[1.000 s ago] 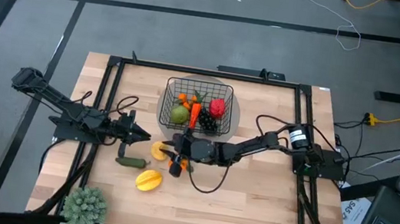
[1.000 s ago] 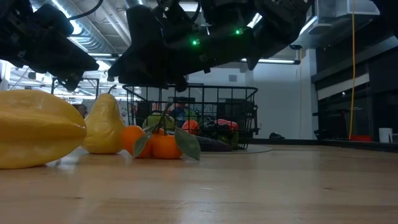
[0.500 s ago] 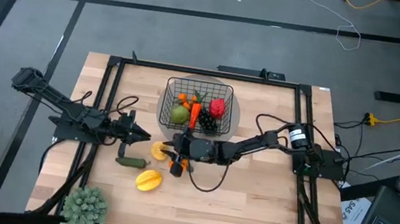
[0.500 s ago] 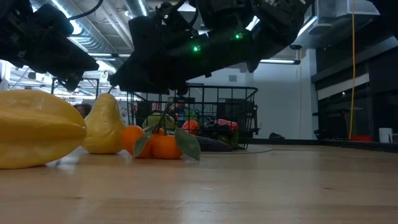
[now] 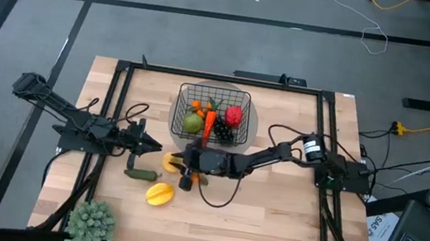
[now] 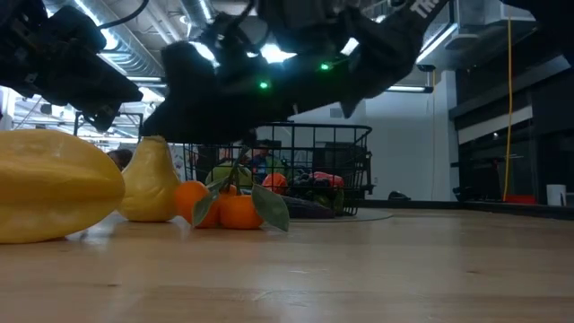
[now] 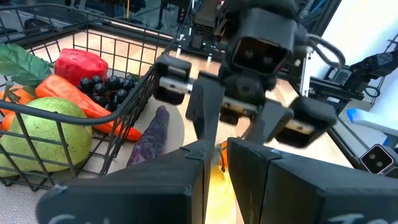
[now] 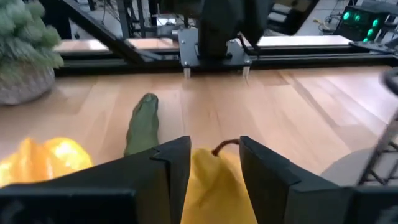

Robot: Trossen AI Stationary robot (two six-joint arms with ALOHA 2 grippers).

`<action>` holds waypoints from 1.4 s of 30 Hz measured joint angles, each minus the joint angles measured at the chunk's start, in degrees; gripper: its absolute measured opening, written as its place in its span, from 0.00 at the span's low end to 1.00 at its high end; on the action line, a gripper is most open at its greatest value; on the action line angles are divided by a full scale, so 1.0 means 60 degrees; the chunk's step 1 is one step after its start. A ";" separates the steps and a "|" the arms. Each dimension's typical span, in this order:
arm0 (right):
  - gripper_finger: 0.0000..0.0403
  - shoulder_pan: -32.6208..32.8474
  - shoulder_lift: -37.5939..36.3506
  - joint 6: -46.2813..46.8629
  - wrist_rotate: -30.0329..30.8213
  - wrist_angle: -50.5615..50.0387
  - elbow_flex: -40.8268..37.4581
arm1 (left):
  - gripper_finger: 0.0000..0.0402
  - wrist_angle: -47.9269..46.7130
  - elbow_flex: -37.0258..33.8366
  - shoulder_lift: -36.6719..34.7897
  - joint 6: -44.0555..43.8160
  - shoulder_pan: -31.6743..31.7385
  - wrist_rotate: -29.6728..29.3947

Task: Build produce basket
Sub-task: Put the yellow pear into the wire organizer

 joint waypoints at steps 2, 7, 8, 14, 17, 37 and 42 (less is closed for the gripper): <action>0.33 0.0002 0.0174 -0.0085 0.0001 -0.0220 0.0407 | 0.10 -0.0003 -0.0003 0.0004 0.0000 0.0004 0.0000; 0.33 0.0002 0.0305 -0.0263 0.0003 -0.1039 0.0972 | 0.10 -0.0004 -0.0004 0.0000 0.0000 0.0000 0.0000; 0.33 0.0009 0.0305 -0.0267 0.0004 -0.1102 0.0985 | 0.10 -0.0001 -0.0001 0.0001 0.0000 0.0000 0.0000; 0.33 0.0009 0.0305 -0.0256 0.0031 -0.1556 0.0997 | 0.10 -0.0004 0.0000 0.0000 0.0000 0.0001 0.0000; 0.33 0.0009 0.0305 -0.0252 0.0154 -0.1612 0.1001 | 0.10 -0.0004 -0.0003 0.0000 0.0000 0.0004 0.0000; 0.02 0.0013 0.0269 -0.0329 0.0071 -0.1995 0.1012 | 0.10 -0.0004 -0.0002 0.0002 0.0003 0.0004 0.0000; 0.02 0.0034 0.0181 -0.0521 0.0011 -0.2066 0.1003 | 0.10 -0.0007 -0.0001 0.0004 0.0000 0.0004 0.0000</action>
